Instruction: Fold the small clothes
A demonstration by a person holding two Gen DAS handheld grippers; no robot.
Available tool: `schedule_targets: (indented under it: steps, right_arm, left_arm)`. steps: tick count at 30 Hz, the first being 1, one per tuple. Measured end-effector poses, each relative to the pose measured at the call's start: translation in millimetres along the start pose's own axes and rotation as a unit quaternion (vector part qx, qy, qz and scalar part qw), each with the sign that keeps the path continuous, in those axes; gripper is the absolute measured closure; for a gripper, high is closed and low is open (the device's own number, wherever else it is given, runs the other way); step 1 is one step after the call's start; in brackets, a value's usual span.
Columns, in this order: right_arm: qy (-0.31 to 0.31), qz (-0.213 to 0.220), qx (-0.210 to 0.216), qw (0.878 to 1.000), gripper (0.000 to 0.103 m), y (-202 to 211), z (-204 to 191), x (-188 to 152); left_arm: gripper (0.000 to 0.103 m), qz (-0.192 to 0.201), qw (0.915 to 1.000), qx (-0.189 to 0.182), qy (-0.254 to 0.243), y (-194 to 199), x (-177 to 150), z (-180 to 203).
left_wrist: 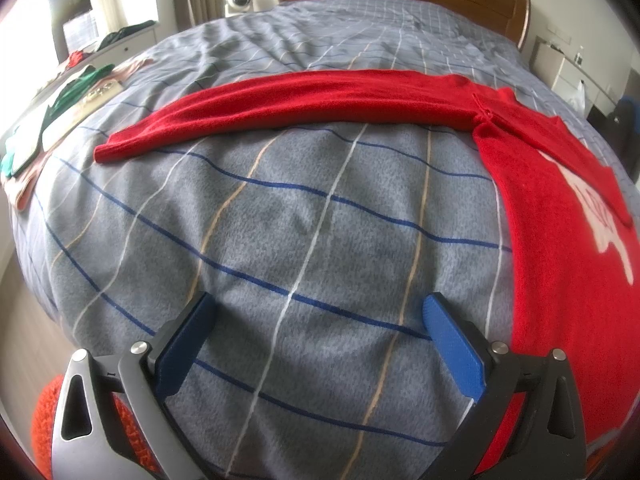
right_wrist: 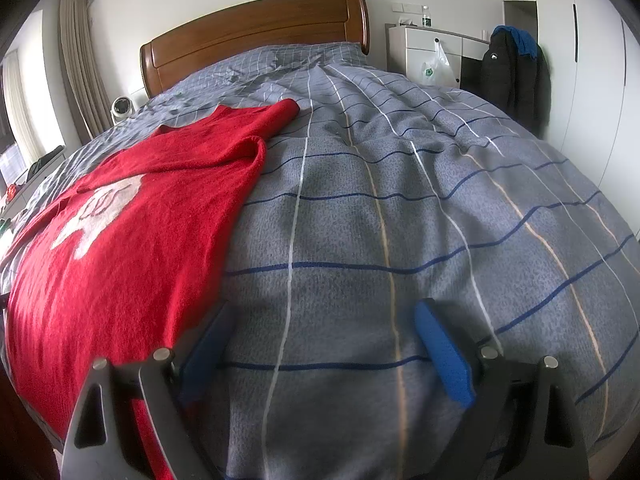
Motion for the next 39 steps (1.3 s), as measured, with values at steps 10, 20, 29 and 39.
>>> schedule_targets:
  steps: [10,20,29,39]
  right_arm:
    - [0.0,0.0,0.001,1.0,0.012,0.1,0.0,0.0]
    - [0.003,0.002,-0.002,1.0,0.008,-3.6,-0.5,-0.1]
    - [0.003,0.002,-0.003,1.0,0.007,-3.3,-1.6,0.4]
    - [0.004,0.004,-0.001,1.0,0.007,-3.9,-2.1,0.0]
  left_arm:
    - [0.001,-0.018,0.999,-0.041,0.006,15.7,8.9,-7.7]
    - [0.001,-0.034,0.976,-0.023,0.214,-5.2,91.6,-161.8]
    - [0.093,-0.09,0.9742,0.037,0.204,-57.7,103.6,-175.5]
    - [0.098,0.053,0.9962,-0.059,0.035,72.9,218.2,-13.5]
Point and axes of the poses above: each gripper's, at about its wrist camera, not at the fingertips, and y roughly against the way its jaws point, z to its right, x to its top, the point moved 8 cm from there along -y, roughly the way its jaws point, and after that the axes turned 5 degrees about x, right-handed, at the moved point
